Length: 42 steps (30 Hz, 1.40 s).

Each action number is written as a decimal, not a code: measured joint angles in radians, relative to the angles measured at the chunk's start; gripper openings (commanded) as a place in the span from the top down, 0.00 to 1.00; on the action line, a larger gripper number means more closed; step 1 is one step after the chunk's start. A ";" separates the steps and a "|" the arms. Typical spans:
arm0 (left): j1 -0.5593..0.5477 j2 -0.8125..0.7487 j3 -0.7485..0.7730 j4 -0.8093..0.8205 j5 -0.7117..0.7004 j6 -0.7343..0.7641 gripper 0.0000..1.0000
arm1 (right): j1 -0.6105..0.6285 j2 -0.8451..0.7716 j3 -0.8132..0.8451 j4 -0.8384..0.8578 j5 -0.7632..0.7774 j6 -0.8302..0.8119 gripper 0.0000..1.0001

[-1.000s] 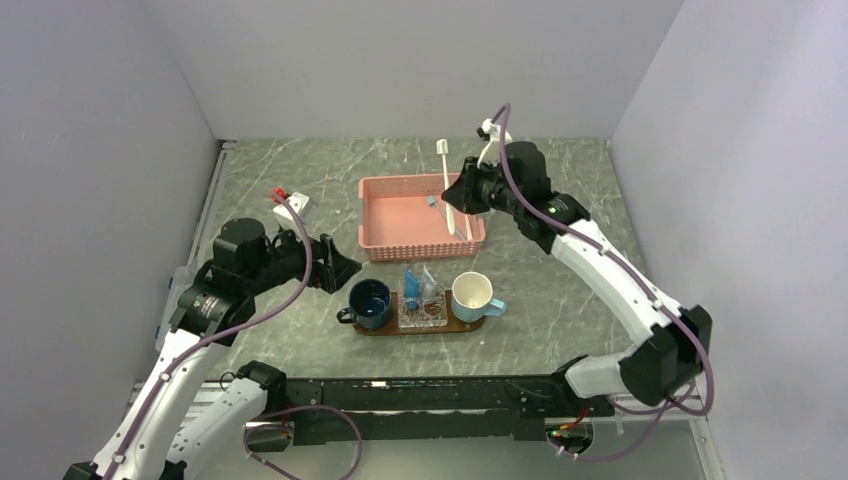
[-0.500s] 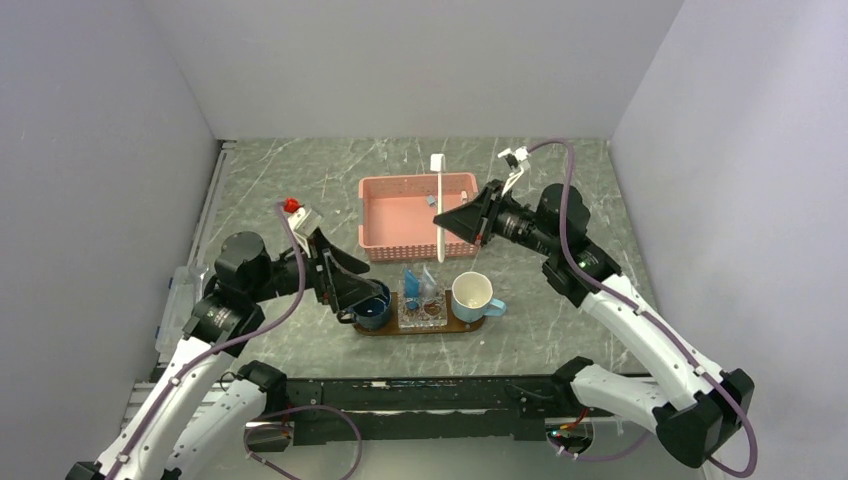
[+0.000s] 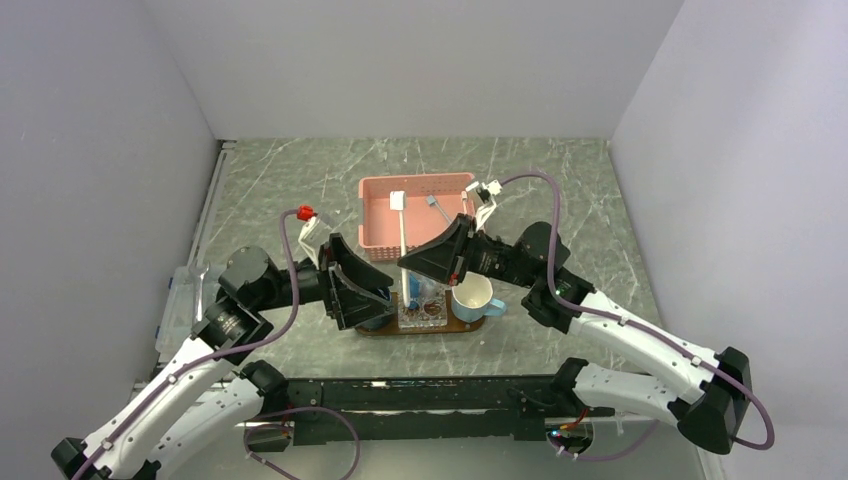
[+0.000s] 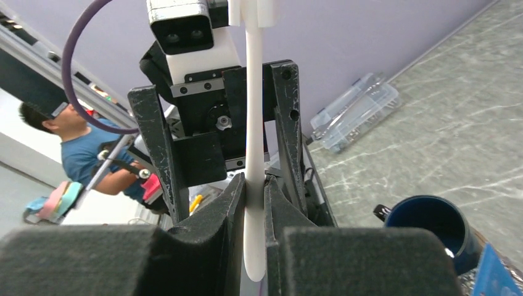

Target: Prepare toiletry sets of a toothbrush and toothpaste on the tray

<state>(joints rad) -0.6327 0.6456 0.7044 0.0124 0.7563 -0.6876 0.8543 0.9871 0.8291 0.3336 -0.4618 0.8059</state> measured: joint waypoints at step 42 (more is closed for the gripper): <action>-0.039 -0.014 -0.089 0.406 0.020 -0.300 1.00 | 0.148 0.085 -0.030 0.382 0.054 0.079 1.00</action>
<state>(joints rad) -0.6720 0.6315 0.6151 0.4179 0.7761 -0.9874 1.0023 1.0725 0.7994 0.7155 -0.4076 0.8848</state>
